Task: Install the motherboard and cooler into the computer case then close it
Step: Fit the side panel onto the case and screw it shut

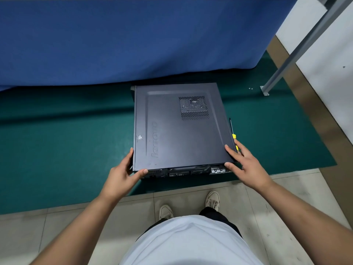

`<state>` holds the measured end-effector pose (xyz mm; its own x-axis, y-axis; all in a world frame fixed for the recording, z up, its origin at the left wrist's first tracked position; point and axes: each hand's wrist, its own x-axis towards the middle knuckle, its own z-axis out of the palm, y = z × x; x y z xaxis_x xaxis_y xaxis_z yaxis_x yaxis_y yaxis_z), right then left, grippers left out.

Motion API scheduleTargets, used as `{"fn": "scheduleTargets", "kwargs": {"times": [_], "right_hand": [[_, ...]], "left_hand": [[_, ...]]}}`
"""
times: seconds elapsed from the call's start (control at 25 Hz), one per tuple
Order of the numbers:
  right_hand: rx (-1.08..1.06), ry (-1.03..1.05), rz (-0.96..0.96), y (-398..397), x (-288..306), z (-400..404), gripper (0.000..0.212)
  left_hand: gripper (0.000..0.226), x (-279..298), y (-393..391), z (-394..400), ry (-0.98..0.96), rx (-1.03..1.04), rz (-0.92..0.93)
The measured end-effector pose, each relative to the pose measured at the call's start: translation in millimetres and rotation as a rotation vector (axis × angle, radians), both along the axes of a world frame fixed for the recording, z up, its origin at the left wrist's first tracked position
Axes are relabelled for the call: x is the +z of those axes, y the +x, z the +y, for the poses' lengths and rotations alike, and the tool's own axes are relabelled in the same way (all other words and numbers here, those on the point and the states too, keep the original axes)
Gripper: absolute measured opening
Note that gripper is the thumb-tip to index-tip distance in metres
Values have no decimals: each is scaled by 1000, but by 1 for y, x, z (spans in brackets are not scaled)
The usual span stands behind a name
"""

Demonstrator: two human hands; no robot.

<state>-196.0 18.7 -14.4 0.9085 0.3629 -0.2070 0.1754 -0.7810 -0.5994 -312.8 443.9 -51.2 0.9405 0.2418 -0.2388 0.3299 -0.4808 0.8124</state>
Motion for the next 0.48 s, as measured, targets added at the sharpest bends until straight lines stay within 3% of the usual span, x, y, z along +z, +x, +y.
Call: {"fn": "scheduleTargets", "kwargs": {"times": [0.24,0.48], "right_hand": [[-54,-24,8,-3,4,2,55],[-93,-25,-28,49,3,14,49]], "left_hand": [[99,0,7,5,-73,37,-7],[98,11,53,7,-121,51,-12]]}}
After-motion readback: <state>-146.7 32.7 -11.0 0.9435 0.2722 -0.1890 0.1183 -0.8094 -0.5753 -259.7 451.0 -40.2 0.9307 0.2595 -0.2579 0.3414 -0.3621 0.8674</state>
